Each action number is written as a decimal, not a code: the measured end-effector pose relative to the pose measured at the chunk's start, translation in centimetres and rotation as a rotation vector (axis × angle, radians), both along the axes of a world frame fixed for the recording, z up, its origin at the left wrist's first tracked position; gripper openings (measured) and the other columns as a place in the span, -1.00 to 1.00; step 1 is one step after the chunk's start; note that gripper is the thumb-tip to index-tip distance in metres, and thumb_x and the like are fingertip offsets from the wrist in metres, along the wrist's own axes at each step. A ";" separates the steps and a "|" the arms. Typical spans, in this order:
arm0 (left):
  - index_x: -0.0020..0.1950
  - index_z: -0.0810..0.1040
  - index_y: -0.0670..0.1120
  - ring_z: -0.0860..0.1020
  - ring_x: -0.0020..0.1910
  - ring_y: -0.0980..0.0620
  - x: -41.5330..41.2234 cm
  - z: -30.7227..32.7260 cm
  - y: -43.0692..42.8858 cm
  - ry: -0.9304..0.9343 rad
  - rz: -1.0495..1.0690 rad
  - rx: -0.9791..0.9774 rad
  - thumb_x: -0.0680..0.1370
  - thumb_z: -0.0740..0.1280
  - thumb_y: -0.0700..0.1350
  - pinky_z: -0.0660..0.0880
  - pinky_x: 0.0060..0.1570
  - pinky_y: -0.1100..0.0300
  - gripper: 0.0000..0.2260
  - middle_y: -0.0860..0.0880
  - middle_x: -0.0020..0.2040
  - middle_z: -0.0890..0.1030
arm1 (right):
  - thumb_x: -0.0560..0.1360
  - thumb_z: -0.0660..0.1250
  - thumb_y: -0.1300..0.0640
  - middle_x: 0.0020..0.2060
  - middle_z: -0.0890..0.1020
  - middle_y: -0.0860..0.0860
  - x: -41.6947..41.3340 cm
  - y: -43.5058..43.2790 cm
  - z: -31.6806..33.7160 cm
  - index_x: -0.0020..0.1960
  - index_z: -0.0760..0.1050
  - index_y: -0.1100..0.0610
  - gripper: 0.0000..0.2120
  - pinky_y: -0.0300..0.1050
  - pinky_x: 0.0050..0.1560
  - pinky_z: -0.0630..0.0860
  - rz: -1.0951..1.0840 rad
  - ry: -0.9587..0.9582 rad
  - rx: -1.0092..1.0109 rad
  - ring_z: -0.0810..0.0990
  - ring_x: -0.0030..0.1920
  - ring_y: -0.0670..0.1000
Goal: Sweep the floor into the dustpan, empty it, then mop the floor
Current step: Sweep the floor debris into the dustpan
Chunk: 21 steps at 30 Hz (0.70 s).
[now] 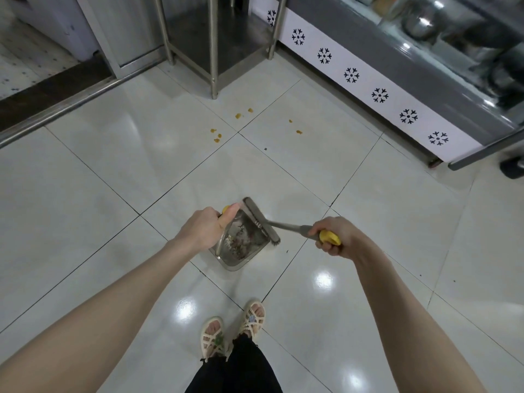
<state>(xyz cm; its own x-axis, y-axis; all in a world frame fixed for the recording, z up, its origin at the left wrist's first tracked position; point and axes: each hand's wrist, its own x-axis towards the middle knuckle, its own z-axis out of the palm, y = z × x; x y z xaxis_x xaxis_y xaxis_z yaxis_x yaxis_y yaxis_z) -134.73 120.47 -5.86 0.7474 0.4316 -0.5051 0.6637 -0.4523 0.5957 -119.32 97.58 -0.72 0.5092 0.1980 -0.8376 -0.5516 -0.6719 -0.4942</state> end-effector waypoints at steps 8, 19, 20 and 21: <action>-0.30 0.37 -0.15 0.35 -0.45 -0.06 -1.6 1.3 0.8 0.050 -0.012 -0.041 0.50 0.03 0.40 0.33 -0.36 0.16 -0.39 -0.11 -0.38 0.41 | 0.38 0.31 0.34 -0.42 0.39 0.13 0.8 0.7 -2.7 -0.21 0.47 0.29 -0.98 -0.32 -0.58 0.16 0.011 -0.070 -0.042 0.32 -0.63 -0.03; -0.36 0.37 -0.16 0.43 -0.40 -0.09 -1.4 0.6 0.4 0.041 -0.035 0.003 0.51 0.02 0.40 0.45 -0.22 0.08 -0.36 -0.11 -0.37 0.48 | 0.41 0.30 0.33 -0.45 0.36 0.08 -3.3 1.8 -5.1 -0.13 0.41 0.27 -0.92 -0.35 -0.62 0.13 0.051 0.142 0.012 0.30 -0.64 -0.06; -0.35 0.37 -0.16 0.42 -0.40 -0.09 -1.5 0.7 0.4 0.039 -0.033 0.004 0.51 0.02 0.39 0.45 -0.24 0.09 -0.36 -0.12 -0.36 0.48 | 0.42 0.29 0.32 -0.43 0.37 0.09 -2.9 1.3 -4.4 -0.13 0.43 0.27 -0.94 -0.36 -0.64 0.12 0.023 0.146 0.030 0.28 -0.65 -0.07; -0.35 0.37 -0.16 0.41 -0.42 -0.08 -1.6 0.7 0.5 0.039 -0.025 0.001 0.51 0.02 0.39 0.42 -0.28 0.11 -0.37 -0.12 -0.36 0.48 | 0.42 0.29 0.31 -0.42 0.38 0.10 -2.3 1.0 -3.6 -0.15 0.43 0.27 -0.96 -0.36 -0.65 0.12 -0.001 0.145 0.043 0.27 -0.66 -0.07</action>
<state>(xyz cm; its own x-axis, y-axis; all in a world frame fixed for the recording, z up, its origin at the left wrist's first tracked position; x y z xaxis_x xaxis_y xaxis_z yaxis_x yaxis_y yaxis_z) -136.34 120.94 -5.18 0.7380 0.4135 -0.5333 0.6746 -0.4696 0.5695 -121.63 98.61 -4.35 0.3838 0.2353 -0.8929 -0.6198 -0.6511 -0.4381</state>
